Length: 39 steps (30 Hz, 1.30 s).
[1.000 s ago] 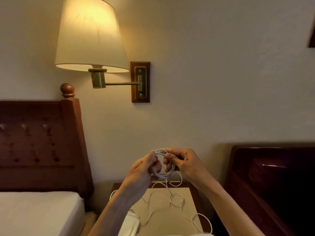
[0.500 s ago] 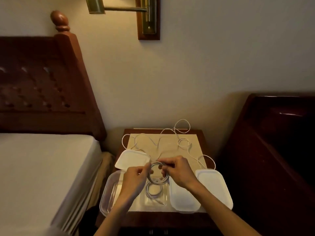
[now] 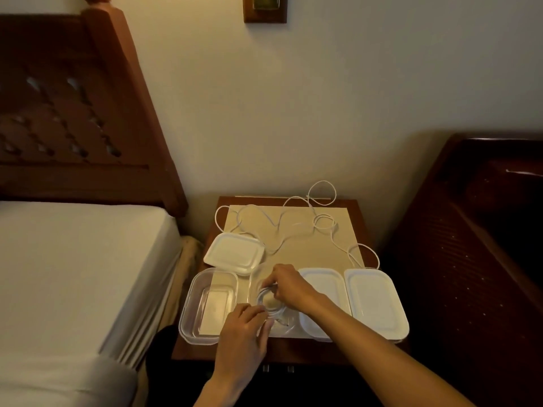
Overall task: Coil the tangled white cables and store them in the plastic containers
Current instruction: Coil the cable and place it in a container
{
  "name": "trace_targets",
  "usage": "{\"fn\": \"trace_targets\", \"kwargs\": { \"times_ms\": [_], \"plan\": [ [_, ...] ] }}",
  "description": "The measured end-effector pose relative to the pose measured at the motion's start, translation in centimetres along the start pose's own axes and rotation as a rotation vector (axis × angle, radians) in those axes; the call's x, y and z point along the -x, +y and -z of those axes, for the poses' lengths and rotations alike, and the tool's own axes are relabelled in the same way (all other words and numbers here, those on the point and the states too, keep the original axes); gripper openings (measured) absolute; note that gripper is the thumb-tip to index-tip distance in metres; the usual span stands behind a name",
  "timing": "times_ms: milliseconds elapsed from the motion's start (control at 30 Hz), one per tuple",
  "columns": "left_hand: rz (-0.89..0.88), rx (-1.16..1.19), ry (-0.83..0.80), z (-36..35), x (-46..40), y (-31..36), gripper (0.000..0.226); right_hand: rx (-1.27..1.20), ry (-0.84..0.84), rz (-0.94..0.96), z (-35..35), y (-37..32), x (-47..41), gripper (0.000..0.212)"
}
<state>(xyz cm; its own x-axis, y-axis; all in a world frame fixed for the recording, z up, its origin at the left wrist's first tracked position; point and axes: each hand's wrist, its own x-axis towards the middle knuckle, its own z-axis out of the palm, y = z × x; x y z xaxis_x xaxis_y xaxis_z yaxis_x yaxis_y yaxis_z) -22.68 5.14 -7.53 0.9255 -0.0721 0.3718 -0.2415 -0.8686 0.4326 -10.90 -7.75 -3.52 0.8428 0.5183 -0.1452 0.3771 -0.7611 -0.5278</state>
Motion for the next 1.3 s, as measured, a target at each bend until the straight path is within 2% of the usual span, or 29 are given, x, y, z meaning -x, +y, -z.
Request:
{"fn": "trace_targets", "kwargs": {
  "times_ms": [233,333,467,600,767,833,967,1033,1167,1300],
  "plan": [
    [-0.039,-0.095,-0.056,-1.5,0.6,-0.3,0.023,0.181,0.107,0.007,-3.2,0.8,0.8,0.023],
    [-0.032,-0.128,-0.112,-1.7,0.4,-0.2,0.032,0.343,0.154,0.038,-3.7,1.0,1.0,0.011],
    [0.006,-0.159,-0.157,-1.4,0.3,0.2,0.04,0.221,0.143,0.03,-3.6,1.0,0.9,0.025],
    [0.024,-0.187,-0.248,-1.3,-0.1,0.0,0.05,0.235,0.09,0.015,-3.1,1.5,0.6,0.026],
    [0.001,-0.152,-0.31,-0.8,-0.5,-0.2,0.061,0.234,-0.015,-0.057,-1.7,1.7,-0.4,0.018],
    [-0.006,-0.12,-0.313,-0.8,-0.6,-0.3,0.061,0.214,0.007,-0.045,-0.4,1.5,-1.0,0.014],
    [-0.037,-0.045,-0.255,-1.0,-0.4,-0.7,0.048,0.083,0.242,-0.041,1.9,0.2,-2.4,0.021],
    [-0.038,0.027,-0.183,-0.7,-0.2,-0.8,0.042,-0.02,0.263,-0.021,2.2,-0.6,-4.0,0.019],
    [0.0,0.101,0.004,0.6,0.1,-1.2,0.042,-0.047,0.129,-0.002,1.4,-1.8,-7.8,0.02],
    [0.113,0.053,0.036,1.4,0.5,-3.3,0.035,0.078,-0.036,-0.042,-0.4,-2.4,-10.3,0.021]
  ]
}}
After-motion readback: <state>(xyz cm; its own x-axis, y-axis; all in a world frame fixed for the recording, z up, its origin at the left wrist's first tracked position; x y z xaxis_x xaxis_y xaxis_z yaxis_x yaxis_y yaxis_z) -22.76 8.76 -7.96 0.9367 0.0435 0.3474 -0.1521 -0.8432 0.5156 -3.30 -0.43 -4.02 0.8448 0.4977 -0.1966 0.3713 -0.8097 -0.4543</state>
